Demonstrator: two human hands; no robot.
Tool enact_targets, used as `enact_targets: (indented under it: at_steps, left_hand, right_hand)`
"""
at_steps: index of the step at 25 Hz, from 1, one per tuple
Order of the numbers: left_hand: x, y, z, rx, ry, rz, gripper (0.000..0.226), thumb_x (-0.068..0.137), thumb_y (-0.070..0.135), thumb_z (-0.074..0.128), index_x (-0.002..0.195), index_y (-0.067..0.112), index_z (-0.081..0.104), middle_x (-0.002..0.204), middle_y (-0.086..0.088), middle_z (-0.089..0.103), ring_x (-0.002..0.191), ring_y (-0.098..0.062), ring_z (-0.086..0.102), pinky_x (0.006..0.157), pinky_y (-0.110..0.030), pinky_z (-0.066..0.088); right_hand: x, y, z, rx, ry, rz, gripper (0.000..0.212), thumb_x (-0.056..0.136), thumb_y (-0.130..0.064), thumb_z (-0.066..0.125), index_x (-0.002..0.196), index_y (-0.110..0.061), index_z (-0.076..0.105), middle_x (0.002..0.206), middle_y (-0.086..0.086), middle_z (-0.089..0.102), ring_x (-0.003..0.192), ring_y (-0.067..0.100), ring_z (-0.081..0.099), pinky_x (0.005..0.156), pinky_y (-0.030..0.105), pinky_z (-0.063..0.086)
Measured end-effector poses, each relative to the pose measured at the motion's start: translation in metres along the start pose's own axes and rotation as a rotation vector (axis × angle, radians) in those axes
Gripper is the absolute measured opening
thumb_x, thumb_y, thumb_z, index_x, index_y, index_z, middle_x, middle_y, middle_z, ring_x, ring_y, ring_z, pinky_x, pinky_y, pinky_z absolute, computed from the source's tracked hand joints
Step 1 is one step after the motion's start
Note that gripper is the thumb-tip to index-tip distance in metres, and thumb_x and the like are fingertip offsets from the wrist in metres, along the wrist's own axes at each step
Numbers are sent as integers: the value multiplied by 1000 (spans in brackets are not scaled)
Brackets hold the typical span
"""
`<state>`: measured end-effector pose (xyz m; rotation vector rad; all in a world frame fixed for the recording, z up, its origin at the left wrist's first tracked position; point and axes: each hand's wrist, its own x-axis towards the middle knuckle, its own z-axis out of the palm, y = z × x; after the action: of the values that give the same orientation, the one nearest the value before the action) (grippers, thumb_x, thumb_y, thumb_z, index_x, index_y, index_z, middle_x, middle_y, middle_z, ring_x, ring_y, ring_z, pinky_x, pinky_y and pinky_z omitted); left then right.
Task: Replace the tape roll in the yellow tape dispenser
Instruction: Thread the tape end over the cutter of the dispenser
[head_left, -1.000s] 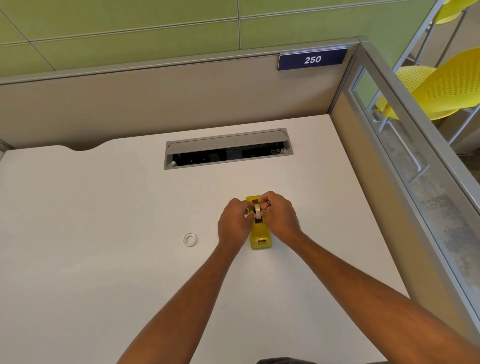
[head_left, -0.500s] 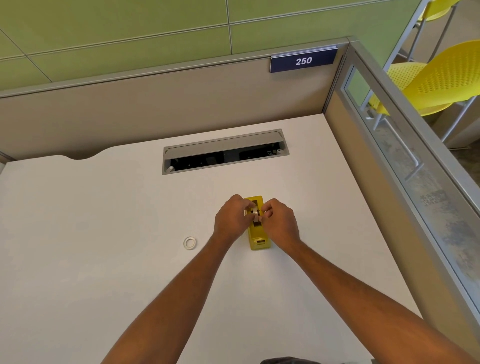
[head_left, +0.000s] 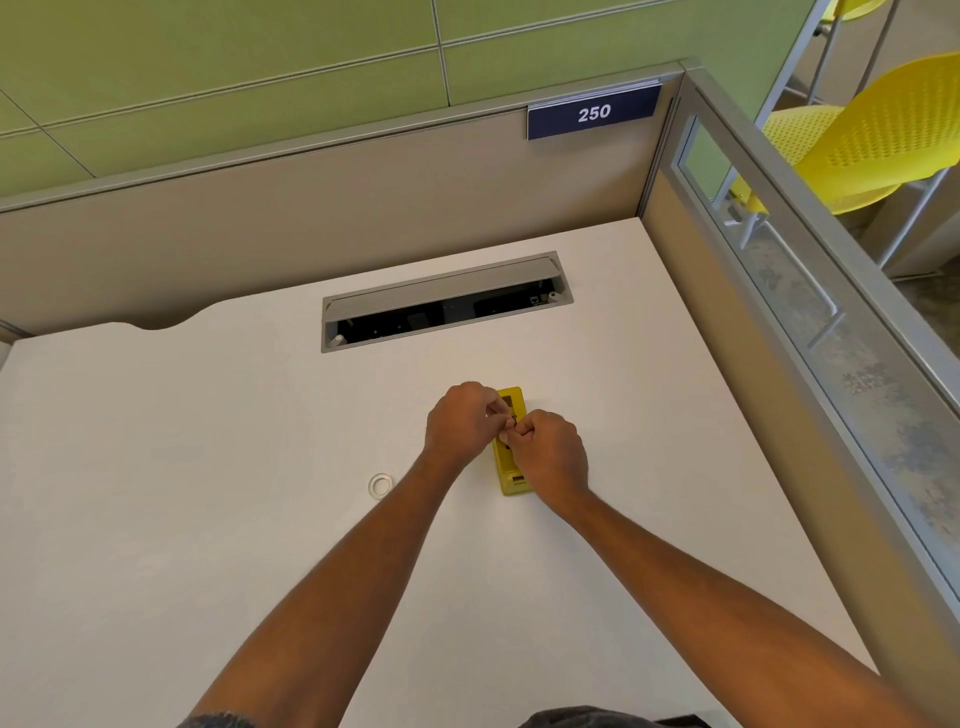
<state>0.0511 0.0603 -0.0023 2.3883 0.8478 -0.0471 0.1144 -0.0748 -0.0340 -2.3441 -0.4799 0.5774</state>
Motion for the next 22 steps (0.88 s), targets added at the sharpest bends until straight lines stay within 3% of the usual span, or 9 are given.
enact_targets:
  at_steps: [9,12,22]
  left_hand:
    - [-1,5,-5,276,-15,137,18,101,34,69,104,30,86,105,7,76,101,-17,71,74,-33,54]
    - [-1,5,-4,290,-6,154,19,102,32,67,100,29,86,100,7,75,97,-18,70,70,-32,48]
    - [-2,1,-5,280,15,181,22,105,32,63,103,28,85,103,6,76,99,-18,69,70,-32,49]
  right_hand:
    - [-1,2,2,-6,-1,-28,26,98,-43,70,83,-21,72,82,-5,73,72,17,69,61,30,54]
    - [0,2,2,-5,-1,-29,29,99,-44,69,83,-20,73,81,-5,73,72,17,69,62,32,57]
    - [1,2,4,5,19,-32,32,99,-47,69,80,-21,73,78,-7,73,68,14,67,54,23,43]
